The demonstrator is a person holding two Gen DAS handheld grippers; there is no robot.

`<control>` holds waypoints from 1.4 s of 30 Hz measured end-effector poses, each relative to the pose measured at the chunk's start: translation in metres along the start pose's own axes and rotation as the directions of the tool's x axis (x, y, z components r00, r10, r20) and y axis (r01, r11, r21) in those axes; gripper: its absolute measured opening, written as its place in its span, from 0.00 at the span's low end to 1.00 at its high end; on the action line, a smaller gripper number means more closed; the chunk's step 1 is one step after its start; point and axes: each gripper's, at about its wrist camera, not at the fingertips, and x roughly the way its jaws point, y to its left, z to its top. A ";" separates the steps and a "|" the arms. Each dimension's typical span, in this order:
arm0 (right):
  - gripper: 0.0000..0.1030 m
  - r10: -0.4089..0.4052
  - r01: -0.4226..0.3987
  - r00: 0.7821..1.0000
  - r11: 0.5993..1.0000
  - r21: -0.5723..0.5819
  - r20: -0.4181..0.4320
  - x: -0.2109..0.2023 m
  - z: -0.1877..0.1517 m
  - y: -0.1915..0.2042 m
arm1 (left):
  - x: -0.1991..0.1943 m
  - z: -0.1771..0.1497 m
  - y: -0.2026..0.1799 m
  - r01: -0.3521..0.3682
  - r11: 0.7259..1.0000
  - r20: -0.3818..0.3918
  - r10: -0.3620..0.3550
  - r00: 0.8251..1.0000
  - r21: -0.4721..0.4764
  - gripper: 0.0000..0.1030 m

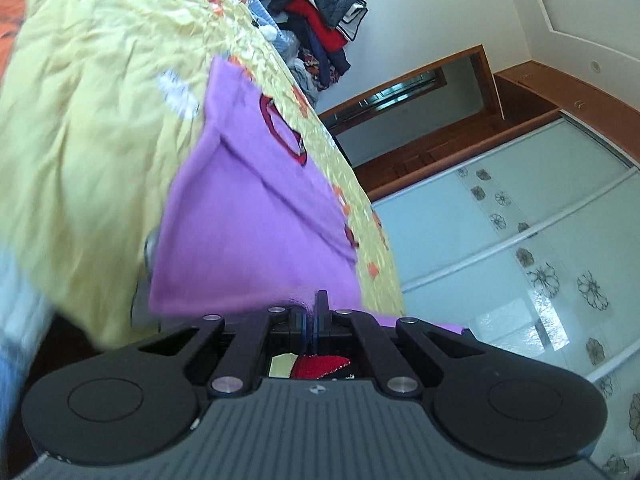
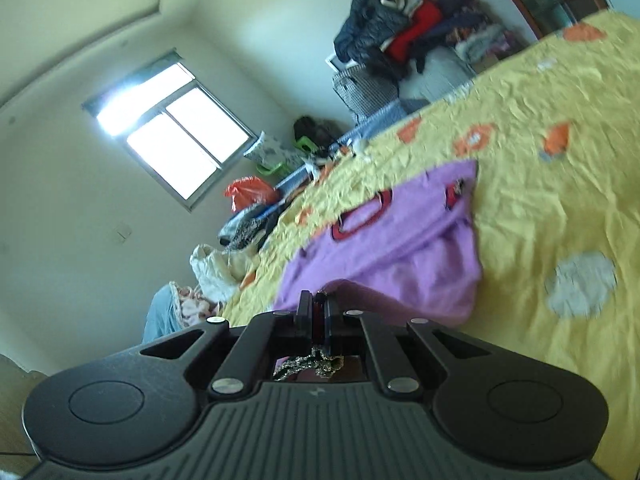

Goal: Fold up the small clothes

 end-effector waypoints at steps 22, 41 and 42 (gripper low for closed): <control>0.05 -0.117 0.151 0.979 0.966 0.208 -0.167 0.205 0.110 -0.134 | 0.141 0.178 0.059 -0.106 0.983 0.026 0.111 0.994 -0.149 0.01; 0.04 -0.217 0.243 0.966 0.948 0.206 -0.144 0.258 0.154 -0.183 | 0.202 0.239 0.080 -0.198 0.962 -0.033 0.196 0.980 -0.190 0.02; 0.05 -0.227 0.252 0.963 0.949 0.188 -0.145 0.259 0.154 -0.181 | 0.206 0.242 0.080 -0.204 0.964 -0.039 0.200 0.979 -0.172 0.02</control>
